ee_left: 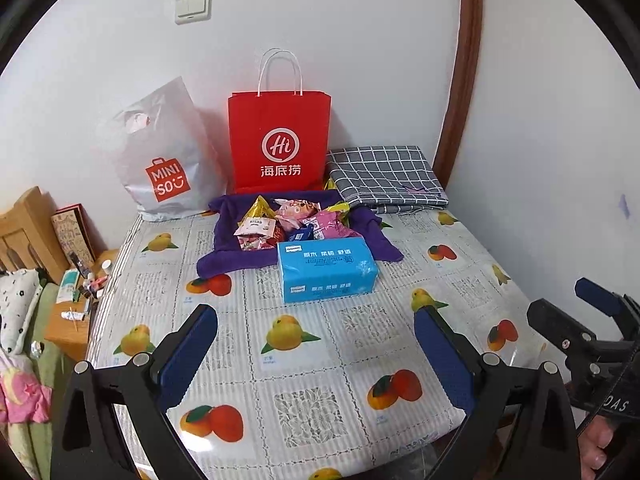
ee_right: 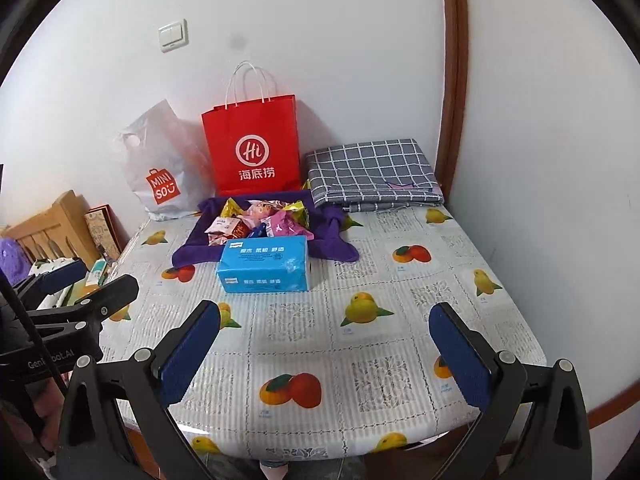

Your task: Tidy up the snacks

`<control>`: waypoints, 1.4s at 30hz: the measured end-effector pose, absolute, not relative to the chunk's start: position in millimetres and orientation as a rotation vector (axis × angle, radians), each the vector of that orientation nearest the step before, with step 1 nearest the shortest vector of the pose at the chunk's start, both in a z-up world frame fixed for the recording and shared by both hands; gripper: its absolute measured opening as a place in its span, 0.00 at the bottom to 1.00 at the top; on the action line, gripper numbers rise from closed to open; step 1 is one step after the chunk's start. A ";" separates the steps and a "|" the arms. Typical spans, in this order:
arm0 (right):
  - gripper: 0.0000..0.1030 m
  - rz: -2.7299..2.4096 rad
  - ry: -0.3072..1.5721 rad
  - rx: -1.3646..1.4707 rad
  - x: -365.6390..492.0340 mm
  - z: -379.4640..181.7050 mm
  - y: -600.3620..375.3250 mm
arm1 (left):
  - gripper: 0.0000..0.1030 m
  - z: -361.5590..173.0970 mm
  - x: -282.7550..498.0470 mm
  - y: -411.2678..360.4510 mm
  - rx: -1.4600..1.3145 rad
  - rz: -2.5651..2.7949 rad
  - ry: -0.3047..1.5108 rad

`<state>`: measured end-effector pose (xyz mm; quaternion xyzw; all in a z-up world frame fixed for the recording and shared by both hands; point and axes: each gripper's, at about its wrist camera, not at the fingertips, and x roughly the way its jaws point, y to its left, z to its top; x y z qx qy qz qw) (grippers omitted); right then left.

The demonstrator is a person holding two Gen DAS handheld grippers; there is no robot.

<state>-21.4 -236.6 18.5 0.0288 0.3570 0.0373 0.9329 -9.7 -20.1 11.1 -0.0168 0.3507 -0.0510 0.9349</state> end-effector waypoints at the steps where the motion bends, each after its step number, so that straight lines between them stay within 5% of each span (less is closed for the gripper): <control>1: 1.00 0.076 0.727 0.060 -23.4 18.5 -236.9 | 0.97 11.4 -12.3 -20.4 -0.037 -0.107 0.716; 42: 1.00 0.085 0.695 0.111 -55.4 22.8 -243.9 | 0.97 20.1 -34.8 -31.0 -0.028 -0.109 0.697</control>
